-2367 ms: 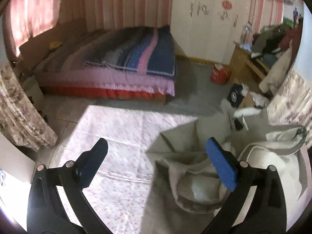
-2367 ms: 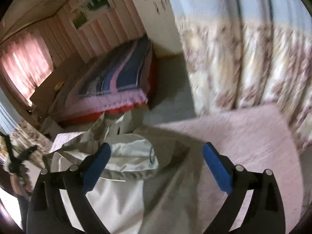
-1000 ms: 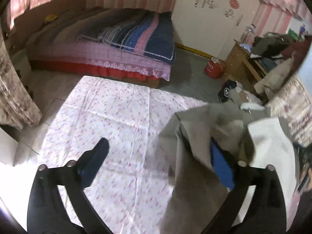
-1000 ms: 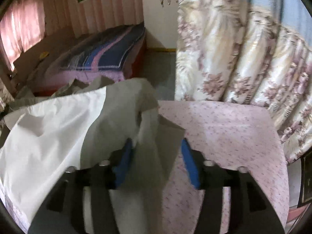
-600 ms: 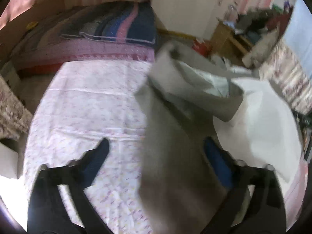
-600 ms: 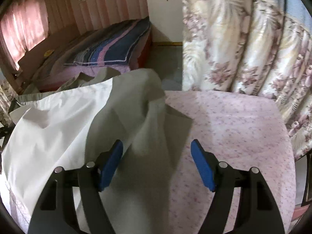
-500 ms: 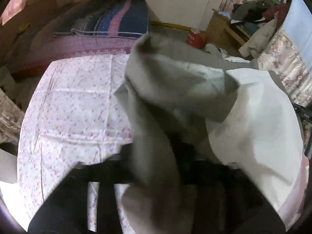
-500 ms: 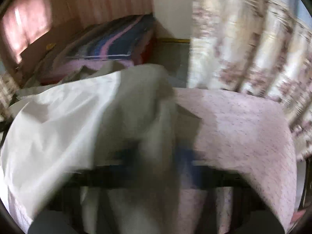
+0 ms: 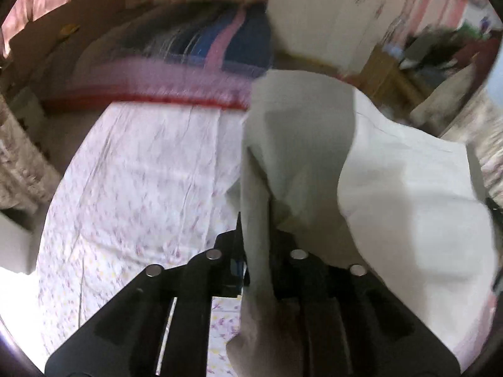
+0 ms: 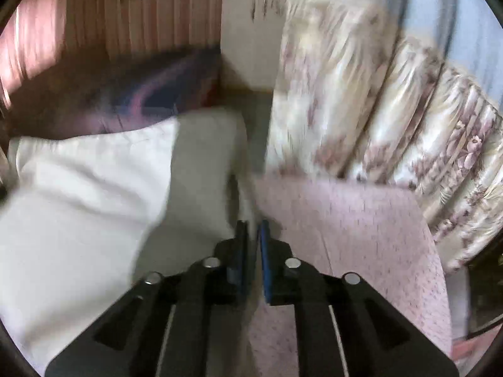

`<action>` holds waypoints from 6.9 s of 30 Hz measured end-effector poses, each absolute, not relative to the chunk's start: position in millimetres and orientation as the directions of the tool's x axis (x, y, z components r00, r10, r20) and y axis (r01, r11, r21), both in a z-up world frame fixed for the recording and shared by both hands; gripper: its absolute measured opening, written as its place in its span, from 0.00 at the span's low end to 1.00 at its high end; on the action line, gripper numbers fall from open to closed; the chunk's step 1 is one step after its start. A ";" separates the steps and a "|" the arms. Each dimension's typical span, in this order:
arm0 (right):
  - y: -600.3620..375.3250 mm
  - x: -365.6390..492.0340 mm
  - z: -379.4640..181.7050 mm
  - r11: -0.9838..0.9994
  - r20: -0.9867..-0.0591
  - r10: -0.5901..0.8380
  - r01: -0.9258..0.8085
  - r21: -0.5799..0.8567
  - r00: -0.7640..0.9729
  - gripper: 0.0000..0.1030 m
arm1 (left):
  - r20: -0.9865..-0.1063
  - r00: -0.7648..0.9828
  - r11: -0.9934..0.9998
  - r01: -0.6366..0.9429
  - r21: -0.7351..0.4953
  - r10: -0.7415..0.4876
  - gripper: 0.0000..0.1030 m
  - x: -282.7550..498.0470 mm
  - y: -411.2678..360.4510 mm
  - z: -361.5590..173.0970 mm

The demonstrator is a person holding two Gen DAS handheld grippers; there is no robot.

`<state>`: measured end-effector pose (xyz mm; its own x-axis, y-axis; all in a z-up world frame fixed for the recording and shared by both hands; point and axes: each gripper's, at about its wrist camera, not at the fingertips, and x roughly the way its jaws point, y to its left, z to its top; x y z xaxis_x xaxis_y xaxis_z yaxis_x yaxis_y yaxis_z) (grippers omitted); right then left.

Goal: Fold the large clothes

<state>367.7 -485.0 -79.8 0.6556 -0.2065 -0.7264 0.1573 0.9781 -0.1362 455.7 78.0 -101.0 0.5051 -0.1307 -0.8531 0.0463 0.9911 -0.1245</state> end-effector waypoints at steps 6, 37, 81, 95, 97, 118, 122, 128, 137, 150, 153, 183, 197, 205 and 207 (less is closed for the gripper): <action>-513.3 320.1 -63.0 0.984 -0.713 -0.102 0.174 0.029 0.694 0.58 | -0.780 0.624 0.999 0.018 -0.044 -0.045 0.93 403.5 94.7 -66.6; -449.5 210.3 -118.6 1.000 -0.753 0.015 -0.015 0.007 0.657 0.23 | -0.823 0.501 0.952 0.271 -0.144 -0.267 0.92 297.2 31.5 -111.1; -480.6 51.1 -61.6 0.986 -0.682 -0.085 0.162 0.050 0.726 0.30 | -0.739 0.664 0.991 0.131 -0.039 -0.117 0.95 131.0 52.3 -45.9; -343.9 117.2 -101.9 0.986 -0.633 0.071 -0.152 -0.074 0.771 0.46 | -0.771 0.629 0.995 0.079 -0.066 -0.101 0.96 166.0 -42.7 -75.6; -347.9 118.9 -113.6 0.984 -0.656 0.050 -0.148 -0.094 0.753 0.45 | -0.785 0.613 0.995 0.084 -0.051 -0.093 0.97 169.7 -40.4 -89.1; -399.2 135.0 -129.2 0.990 -0.711 0.062 -0.132 -0.043 0.700 0.23 | -0.814 0.564 0.986 0.158 -0.060 -0.140 0.97 186.3 -28.2 -116.9; -401.6 136.0 -130.4 0.991 -0.717 0.085 -0.135 -0.013 0.692 0.21 | -0.813 0.561 0.982 0.175 -0.065 -0.154 0.97 187.3 -25.6 -118.6; -404.3 138.1 -131.2 0.990 -0.719 0.108 -0.139 0.016 0.686 0.20 | -0.814 0.555 0.978 0.195 -0.071 -0.169 0.97 190.2 -22.6 -119.7; -379.5 132.2 -81.2 0.990 -0.666 0.101 -0.141 -0.006 0.739 0.60 | -0.806 0.559 0.971 0.223 -0.080 -0.195 0.97 189.5 -31.0 -71.4; -340.2 267.6 -111.6 0.967 -0.863 -0.099 -0.155 -0.200 0.495 0.61 | -0.945 0.317 0.977 0.212 -0.011 -0.079 0.97 299.5 -101.8 -111.3; -363.5 267.7 -113.2 0.963 -0.864 -0.164 -0.113 -0.245 0.477 0.61 | -0.951 0.308 0.986 0.166 0.024 -0.029 0.97 305.5 -80.4 -115.6; -357.5 95.6 -108.4 0.960 -0.708 0.096 -0.253 -0.120 0.700 0.74 | -0.815 0.560 0.968 0.251 -0.001 -0.147 0.97 141.5 -7.9 -93.6; -433.1 111.7 -132.3 0.989 -0.750 0.079 -0.144 -0.022 0.657 0.75 | -0.846 0.496 0.977 0.173 -0.127 -0.198 0.97 159.7 22.7 -134.4; -439.2 91.1 -98.5 0.993 -0.711 0.110 -0.110 0.047 0.695 0.81 | -0.805 0.591 0.994 0.105 0.023 -0.044 0.97 144.7 20.0 -81.9; -453.6 79.8 -76.8 0.995 -0.631 0.095 -0.050 0.089 0.770 0.94 | -0.783 0.618 0.994 0.108 0.002 -0.065 0.97 139.7 11.8 -57.8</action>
<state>79.8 -453.6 -76.8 0.7702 0.0954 -0.6306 -0.0503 0.9948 0.0891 139.7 11.8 -57.8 0.6180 -0.0651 -0.7835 0.1079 0.9942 0.0025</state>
